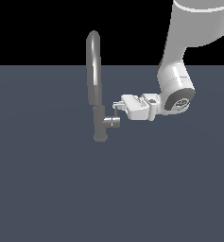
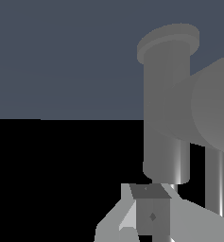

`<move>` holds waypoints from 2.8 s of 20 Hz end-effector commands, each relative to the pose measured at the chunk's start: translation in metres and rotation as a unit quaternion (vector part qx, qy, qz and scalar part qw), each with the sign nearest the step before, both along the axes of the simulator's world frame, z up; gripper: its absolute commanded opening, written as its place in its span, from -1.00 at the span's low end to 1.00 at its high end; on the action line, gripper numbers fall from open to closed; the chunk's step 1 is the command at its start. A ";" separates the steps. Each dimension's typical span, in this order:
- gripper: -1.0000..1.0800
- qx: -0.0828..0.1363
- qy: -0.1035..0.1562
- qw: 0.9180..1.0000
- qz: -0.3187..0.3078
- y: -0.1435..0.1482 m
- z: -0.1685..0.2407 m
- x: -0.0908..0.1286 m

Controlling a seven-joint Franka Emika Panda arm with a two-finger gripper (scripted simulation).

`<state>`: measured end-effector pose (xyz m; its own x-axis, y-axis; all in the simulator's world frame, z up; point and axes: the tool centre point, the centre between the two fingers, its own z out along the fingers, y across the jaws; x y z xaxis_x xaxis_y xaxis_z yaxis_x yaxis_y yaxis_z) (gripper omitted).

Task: Turn on the faucet by rotating a designated handle.

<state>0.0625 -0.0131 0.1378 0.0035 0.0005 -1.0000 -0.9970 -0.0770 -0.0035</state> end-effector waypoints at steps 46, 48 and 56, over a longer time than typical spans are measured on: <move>-1.00 0.000 -0.013 1.000 0.001 -0.007 -0.030 -0.090; -1.00 0.000 -0.009 1.000 0.001 -0.007 -0.043 -0.093; -1.00 0.002 -0.016 1.000 0.002 -0.007 -0.055 -0.088</move>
<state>-0.0244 -0.0198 0.0915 0.0446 0.0066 -0.9990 -0.9955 -0.0833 -0.0450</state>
